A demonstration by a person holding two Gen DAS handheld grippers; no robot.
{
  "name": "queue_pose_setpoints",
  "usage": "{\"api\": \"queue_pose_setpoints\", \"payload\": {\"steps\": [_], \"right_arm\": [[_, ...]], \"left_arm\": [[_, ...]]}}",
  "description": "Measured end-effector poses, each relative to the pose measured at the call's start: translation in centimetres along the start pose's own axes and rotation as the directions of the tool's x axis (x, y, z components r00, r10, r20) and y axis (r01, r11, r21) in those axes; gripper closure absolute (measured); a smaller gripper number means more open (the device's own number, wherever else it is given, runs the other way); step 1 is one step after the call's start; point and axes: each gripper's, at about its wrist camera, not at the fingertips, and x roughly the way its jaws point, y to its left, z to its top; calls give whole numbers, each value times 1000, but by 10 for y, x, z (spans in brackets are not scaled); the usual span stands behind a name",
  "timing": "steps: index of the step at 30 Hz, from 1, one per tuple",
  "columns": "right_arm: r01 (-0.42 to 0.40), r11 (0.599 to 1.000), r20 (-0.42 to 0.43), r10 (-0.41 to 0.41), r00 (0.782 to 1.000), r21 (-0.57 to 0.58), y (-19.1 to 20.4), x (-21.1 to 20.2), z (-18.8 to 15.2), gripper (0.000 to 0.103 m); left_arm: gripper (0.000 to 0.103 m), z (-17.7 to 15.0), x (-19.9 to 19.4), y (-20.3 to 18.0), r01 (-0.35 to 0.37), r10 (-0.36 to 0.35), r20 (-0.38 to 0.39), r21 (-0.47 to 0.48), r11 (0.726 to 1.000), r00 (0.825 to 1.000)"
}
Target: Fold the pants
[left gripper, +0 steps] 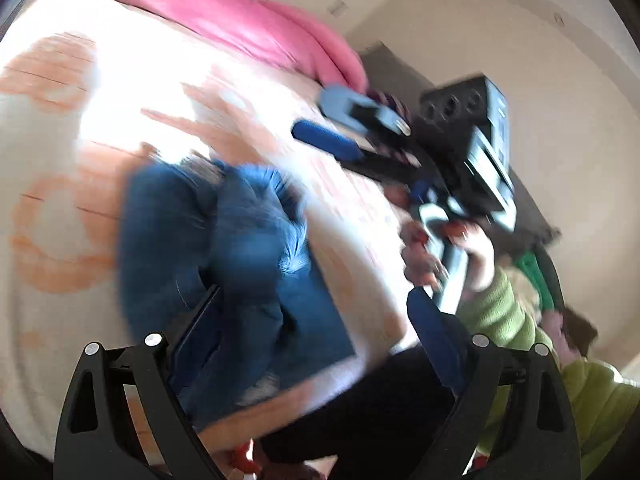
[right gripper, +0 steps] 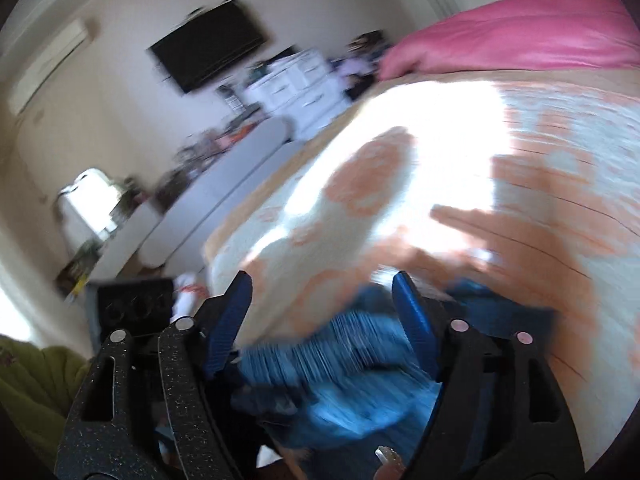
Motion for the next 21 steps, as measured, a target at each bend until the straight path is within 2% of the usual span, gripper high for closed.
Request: {"api": "queue_pose_setpoints", "payload": {"steps": [2,4,6,9,10,12,14,18,21], "right_arm": [[107,994,-11,-107,994,20,-12,-10,-14,35],[175,984,-40,-174,984,39,-19,-10,-26,32],[231,971,-70,-227,971,67,-25,-5,-39,27],[278,957,-107,-269,957,81,-31,10,-49,27],[327,942,-131,-316,939,72,-35,15,-52,27],[453,890,-184,-438,880,47,-41,27,-59,28],[506,862,-190,-490,851,42,-49,28,-66,28],[499,865,-163,-486,858,46,-52,19,-69,28],[467,882,-88,-462,883,62,-43,1,-65,27]], "left_arm": [[12,-11,15,-8,6,-5,-55,27,1000,998],[12,-13,28,-7,-24,27,-91,39,999,995],[12,-20,38,-9,-59,65,-109,50,997,992],[12,-21,41,-12,-82,90,-113,73,994,990],[12,-21,40,-12,-87,95,-114,76,993,989],[12,-22,40,-14,-94,102,-111,78,993,989],[12,-27,46,-25,-103,113,-109,87,991,988],[12,-22,35,-28,-126,136,-98,102,987,986],[12,-21,21,-27,-150,157,-69,102,983,985]]}}
